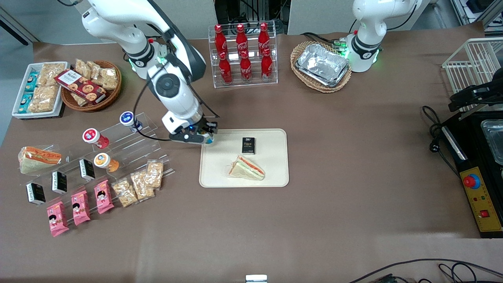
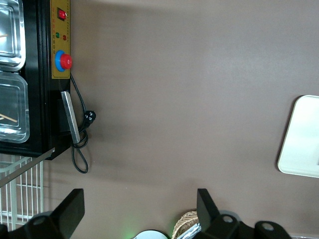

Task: Place green gum on tray
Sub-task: 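Carry the green gum tub over to the cream tray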

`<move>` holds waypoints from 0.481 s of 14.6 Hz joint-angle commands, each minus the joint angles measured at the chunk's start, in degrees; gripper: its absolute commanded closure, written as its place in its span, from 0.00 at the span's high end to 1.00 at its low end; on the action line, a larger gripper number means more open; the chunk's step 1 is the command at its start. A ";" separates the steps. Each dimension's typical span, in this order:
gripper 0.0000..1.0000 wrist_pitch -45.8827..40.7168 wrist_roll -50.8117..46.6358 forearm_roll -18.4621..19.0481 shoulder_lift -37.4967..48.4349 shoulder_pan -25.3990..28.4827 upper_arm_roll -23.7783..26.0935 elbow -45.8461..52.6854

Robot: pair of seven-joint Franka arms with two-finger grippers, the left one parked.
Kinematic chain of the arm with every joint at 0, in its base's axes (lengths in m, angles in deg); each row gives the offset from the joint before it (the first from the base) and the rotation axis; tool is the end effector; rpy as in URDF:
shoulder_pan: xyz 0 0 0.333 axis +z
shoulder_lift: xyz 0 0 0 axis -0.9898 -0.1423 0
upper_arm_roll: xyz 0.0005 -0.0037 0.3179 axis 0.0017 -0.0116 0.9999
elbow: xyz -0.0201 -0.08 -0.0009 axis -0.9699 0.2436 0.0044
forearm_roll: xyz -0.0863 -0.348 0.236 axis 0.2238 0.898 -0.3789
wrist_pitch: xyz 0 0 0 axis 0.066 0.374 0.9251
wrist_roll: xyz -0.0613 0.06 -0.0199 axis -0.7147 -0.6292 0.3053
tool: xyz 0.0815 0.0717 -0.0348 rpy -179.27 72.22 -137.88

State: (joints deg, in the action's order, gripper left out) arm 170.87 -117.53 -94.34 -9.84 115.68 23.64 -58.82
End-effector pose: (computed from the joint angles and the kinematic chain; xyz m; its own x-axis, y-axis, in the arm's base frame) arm 0.4736 0.3358 0.2708 0.9835 -0.1780 -0.0319 -0.1799 -0.9808 -0.0754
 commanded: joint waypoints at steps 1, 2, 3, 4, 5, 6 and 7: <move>0.17 6.05 -2.76 1.38 -6.35 2.35 -0.57 1.04; 0.17 6.67 -3.11 1.38 -7.23 2.44 -0.57 1.04; 0.17 7.20 -3.81 1.38 -7.94 3.31 -0.57 1.13; 0.17 8.08 -5.03 1.30 -8.55 4.19 -0.57 1.13; 0.17 8.87 -6.52 1.38 -9.52 4.46 -0.57 1.30; 0.17 9.75 -6.89 1.38 -10.31 4.81 -0.57 1.30; 0.18 10.28 -6.89 1.38 -10.84 4.90 -0.57 1.39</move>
State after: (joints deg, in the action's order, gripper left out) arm 178.96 -121.97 -93.95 -18.51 119.31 23.62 -58.63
